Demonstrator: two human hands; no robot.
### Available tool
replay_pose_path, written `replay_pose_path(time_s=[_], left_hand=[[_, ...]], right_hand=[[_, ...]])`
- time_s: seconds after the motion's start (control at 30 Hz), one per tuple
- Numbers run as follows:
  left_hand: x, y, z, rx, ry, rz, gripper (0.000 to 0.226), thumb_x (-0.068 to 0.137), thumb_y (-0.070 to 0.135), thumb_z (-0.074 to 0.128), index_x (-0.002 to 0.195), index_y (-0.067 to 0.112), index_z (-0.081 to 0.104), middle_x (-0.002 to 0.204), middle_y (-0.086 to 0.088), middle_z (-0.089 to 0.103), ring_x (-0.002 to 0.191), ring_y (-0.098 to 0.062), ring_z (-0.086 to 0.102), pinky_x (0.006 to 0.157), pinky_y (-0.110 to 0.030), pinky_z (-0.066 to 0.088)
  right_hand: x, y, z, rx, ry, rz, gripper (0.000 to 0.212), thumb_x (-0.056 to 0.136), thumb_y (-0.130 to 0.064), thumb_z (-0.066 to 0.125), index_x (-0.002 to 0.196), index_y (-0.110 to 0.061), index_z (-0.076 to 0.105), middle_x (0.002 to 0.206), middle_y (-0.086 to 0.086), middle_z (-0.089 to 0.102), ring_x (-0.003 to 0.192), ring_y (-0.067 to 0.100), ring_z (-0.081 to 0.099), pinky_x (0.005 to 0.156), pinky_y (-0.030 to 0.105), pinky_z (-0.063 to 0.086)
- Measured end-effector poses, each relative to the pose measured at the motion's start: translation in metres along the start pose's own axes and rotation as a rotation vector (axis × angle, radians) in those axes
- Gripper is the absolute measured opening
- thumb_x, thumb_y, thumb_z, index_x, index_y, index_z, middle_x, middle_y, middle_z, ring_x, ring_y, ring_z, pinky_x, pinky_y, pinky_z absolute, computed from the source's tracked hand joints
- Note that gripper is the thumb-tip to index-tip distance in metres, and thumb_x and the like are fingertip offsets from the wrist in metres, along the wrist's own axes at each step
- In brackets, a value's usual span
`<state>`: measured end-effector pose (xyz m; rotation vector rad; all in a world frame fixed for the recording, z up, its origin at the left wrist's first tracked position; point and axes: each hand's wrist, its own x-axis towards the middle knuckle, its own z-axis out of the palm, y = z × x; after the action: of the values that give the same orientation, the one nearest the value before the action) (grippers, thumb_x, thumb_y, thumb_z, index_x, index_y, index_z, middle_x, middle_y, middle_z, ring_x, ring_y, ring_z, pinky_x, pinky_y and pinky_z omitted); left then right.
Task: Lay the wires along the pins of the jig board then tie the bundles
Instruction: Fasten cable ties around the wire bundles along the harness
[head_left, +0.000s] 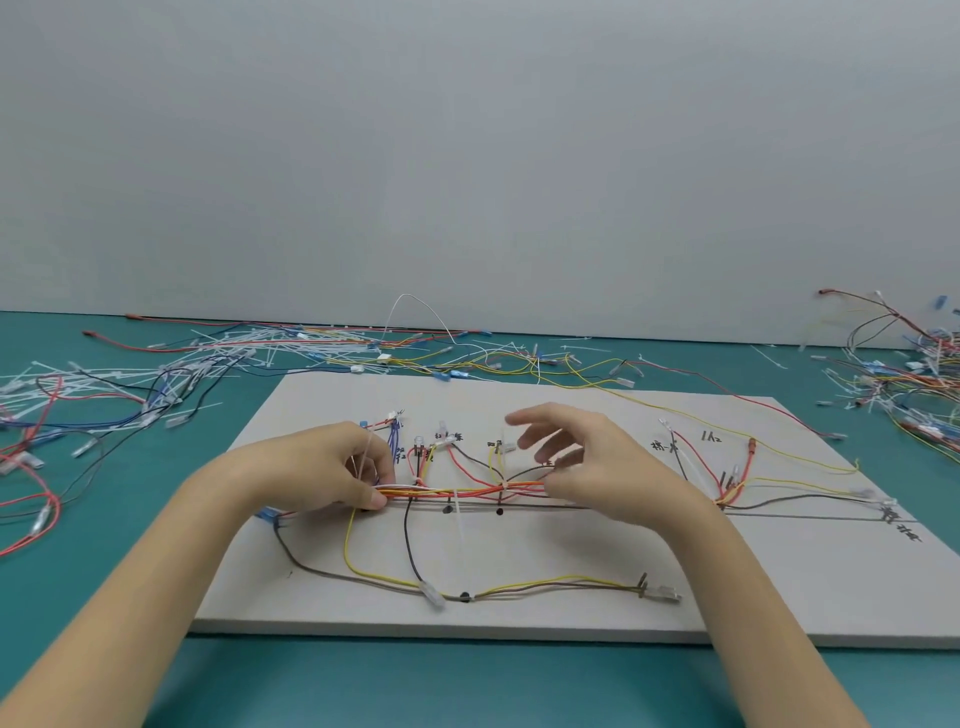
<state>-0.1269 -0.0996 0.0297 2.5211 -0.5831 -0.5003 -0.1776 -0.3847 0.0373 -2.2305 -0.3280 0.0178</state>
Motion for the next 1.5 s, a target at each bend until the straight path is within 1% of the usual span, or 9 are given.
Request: replay_pose_path(time_s=[0.23,0.33,0.5,0.77,0.93,1.1,1.27,1.43,1.5], left_hand=[[0.000,0.002,0.003,0.035,0.031,-0.003,0.012,0.086,0.023,0.072,0.082,0.032,0.066,0.083,0.007,0.061,0.074,-0.010,0.053,0.077,-0.031,0.046],[-0.002,0.004,-0.001,0.047,0.105,0.026,0.014,0.085,0.022,0.074,0.079,0.032,0.065,0.083,0.007,0.062,0.071,-0.008,0.053,0.072,-0.027,0.045],[-0.006,0.008,-0.008,0.025,0.144,0.046,0.017,0.084,0.019,0.074,0.077,0.031,0.065,0.078,0.009,0.063,0.063,-0.004,0.050,0.066,-0.024,0.042],[-0.011,0.011,-0.008,0.014,0.082,-0.017,0.015,0.085,0.026,0.073,0.087,0.036,0.062,0.092,0.008,0.061,0.072,-0.002,0.055,0.068,-0.019,0.042],[-0.024,0.004,-0.017,0.041,0.021,-0.193,0.055,0.072,0.028,0.084,0.108,0.040,0.045,0.109,0.010,0.053,0.107,-0.011,0.054,0.090,-0.029,0.045],[-0.017,0.000,-0.014,0.039,0.065,-0.193,0.033,0.081,0.012,0.074,0.100,0.033,0.056,0.094,0.005,0.065,0.081,-0.011,0.059,0.079,-0.027,0.047],[-0.014,-0.004,-0.018,0.010,0.211,-0.042,0.021,0.081,0.014,0.075,0.080,0.034,0.071,0.077,0.008,0.069,0.070,-0.008,0.060,0.073,-0.029,0.048],[-0.018,-0.006,-0.031,-0.138,0.441,0.046,0.034,0.084,0.012,0.073,0.074,0.045,0.075,0.089,0.002,0.074,0.087,-0.023,0.065,0.083,-0.040,0.050],[-0.017,-0.003,-0.031,-0.202,0.555,0.090,0.041,0.084,0.011,0.073,0.069,0.049,0.073,0.082,0.012,0.072,0.087,-0.013,0.065,0.081,-0.031,0.049]], right_hand=[[-0.002,-0.021,0.028,-0.089,0.540,-0.405,0.027,0.073,0.007,0.059,0.087,-0.012,0.071,0.082,-0.003,0.067,0.083,0.013,0.060,0.081,0.022,0.045],[0.000,-0.024,0.055,-0.428,0.328,-0.523,0.022,0.078,-0.007,0.065,0.097,-0.013,0.073,0.092,0.001,0.067,0.093,0.021,0.057,0.092,0.032,0.042],[0.008,-0.013,0.077,-0.728,0.124,-0.323,0.028,0.098,-0.029,0.046,0.119,-0.025,0.064,0.120,-0.003,0.056,0.122,0.021,0.040,0.113,0.042,0.018],[0.016,-0.009,0.069,-0.525,0.101,-0.348,0.023,0.098,-0.023,0.051,0.110,-0.019,0.071,0.092,0.004,0.065,0.094,0.025,0.054,0.073,0.032,0.030],[0.026,-0.018,0.058,-0.533,0.138,-0.386,0.026,0.099,-0.025,0.051,0.118,-0.023,0.069,0.092,0.005,0.064,0.093,0.024,0.052,0.077,0.034,0.030],[0.033,-0.019,0.048,-0.558,0.161,-0.395,0.024,0.098,-0.026,0.053,0.116,-0.024,0.070,0.092,0.002,0.064,0.093,0.023,0.048,0.076,0.031,0.025],[0.035,-0.011,0.036,-0.480,0.205,-0.412,0.027,0.093,-0.004,0.057,0.110,-0.017,0.074,0.090,-0.002,0.069,0.098,0.022,0.049,0.087,0.039,0.040],[0.022,-0.015,0.019,0.042,0.197,-0.237,0.052,0.069,0.004,0.054,0.106,-0.027,0.073,0.113,-0.016,0.069,0.117,-0.002,0.053,0.099,0.018,0.038],[0.016,-0.015,0.004,0.205,0.269,-0.191,0.054,0.063,-0.002,0.049,0.102,-0.031,0.072,0.110,-0.016,0.071,0.114,-0.003,0.057,0.099,0.017,0.042]])
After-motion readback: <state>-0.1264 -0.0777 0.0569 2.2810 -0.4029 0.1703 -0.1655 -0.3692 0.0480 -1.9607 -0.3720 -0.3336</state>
